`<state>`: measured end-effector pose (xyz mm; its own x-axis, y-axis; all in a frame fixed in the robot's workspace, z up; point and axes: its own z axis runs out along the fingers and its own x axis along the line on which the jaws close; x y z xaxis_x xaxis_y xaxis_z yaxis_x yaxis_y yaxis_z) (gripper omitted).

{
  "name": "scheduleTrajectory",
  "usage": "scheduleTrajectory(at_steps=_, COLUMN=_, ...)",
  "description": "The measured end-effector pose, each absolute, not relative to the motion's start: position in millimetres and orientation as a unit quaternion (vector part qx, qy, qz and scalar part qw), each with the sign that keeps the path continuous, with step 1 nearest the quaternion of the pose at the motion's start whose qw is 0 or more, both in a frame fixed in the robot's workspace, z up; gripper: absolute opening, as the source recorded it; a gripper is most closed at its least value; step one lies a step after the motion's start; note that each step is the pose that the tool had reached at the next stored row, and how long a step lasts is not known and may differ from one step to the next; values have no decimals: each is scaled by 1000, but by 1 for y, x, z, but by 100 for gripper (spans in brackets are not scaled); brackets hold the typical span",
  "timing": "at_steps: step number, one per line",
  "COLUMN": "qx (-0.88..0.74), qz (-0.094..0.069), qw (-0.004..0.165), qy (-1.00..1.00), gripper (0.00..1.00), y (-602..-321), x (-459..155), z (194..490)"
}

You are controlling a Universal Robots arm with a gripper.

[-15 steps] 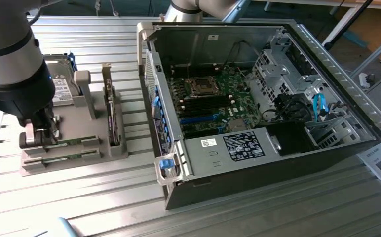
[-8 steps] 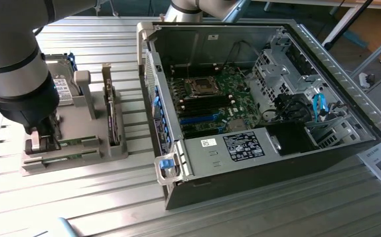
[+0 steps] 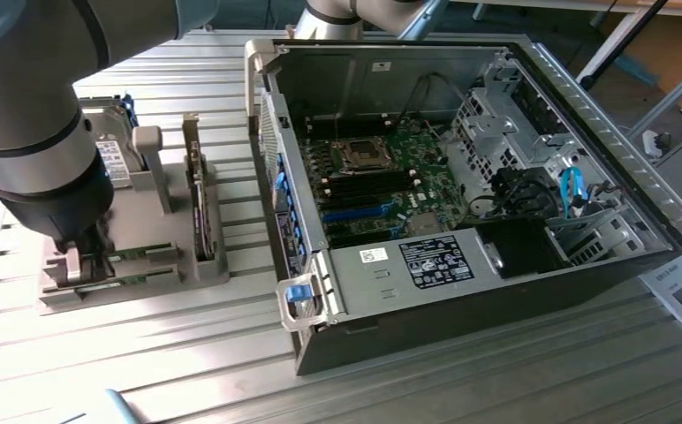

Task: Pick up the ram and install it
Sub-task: 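Pick up the ram and move it above insertion slot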

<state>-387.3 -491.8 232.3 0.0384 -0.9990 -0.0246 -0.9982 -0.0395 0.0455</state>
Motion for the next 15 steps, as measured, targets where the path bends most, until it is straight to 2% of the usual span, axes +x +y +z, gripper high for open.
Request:
scheduleTrajectory(at_steps=8, qx=720, qz=-25, qw=8, qy=-693, gripper=36, y=-493, x=-387, z=215)
scheduleTrajectory(at_steps=15, qx=720, qz=-23, qw=9, qy=-693, gripper=36, y=-496, x=-387, z=214)
